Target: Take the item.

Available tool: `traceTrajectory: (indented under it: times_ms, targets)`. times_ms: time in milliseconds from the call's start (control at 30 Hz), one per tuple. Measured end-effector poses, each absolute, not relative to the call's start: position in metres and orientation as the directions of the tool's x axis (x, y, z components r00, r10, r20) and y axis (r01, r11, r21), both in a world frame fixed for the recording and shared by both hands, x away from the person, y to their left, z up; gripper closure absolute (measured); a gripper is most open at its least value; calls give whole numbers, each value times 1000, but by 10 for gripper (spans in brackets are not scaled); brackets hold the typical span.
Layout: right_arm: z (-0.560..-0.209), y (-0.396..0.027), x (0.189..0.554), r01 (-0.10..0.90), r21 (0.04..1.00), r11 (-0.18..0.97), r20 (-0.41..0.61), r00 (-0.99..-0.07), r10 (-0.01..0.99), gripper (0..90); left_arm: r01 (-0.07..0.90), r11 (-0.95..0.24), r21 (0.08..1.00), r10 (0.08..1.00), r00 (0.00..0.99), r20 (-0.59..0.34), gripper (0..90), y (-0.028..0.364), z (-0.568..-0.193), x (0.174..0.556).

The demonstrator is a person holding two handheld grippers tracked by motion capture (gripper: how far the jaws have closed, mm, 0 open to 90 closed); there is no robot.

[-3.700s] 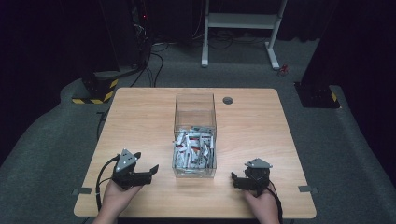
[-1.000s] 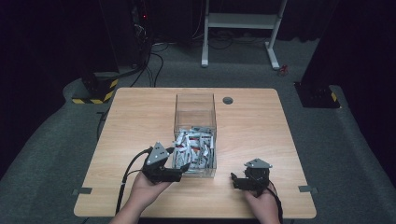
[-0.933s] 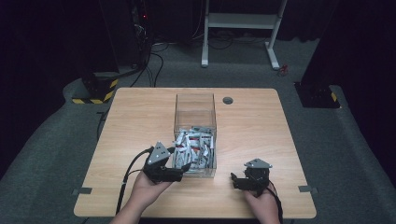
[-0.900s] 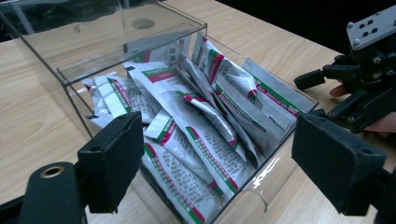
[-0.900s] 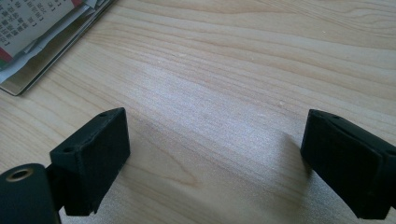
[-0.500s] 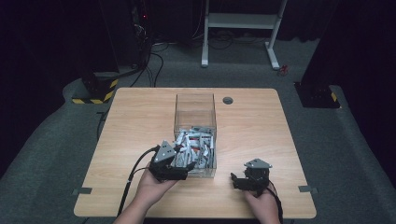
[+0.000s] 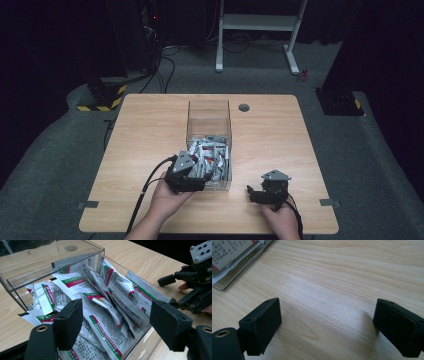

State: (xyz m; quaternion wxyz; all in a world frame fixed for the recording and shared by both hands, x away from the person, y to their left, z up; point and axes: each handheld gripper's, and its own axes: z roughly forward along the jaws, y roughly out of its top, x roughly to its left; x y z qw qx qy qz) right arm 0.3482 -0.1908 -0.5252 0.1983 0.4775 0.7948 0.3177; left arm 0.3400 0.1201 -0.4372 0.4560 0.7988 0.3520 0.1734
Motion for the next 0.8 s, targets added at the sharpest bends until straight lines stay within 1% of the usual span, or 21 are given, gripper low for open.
traceTrajectory:
  times_ms: [133, 300, 367, 567, 800]
  targets:
    - [-525, -191, 348, 633, 694, 343, -12, -466, 885, 79, 410, -335, 848, 720, 692, -51, 325, 118, -438, 341]
    - [-525, -191, 348, 633, 694, 342, -12, -465, 885, 79, 426, -337, 839, 714, 697, -67, 419, 118, -440, 344]
    - [-525, -191, 348, 634, 694, 341, -10, -464, 886, 79, 422, -342, 839, 720, 692, -54, 450, 118, -439, 344]
    - [-525, -191, 348, 634, 694, 341, -10, -464, 886, 79, 433, -331, 838, 734, 677, -60, 559, 118, -440, 345]
    - [-525, -191, 348, 633, 694, 343, -12, -466, 885, 79, 450, -330, 830, 751, 657, -57, 646, 117, -442, 348]
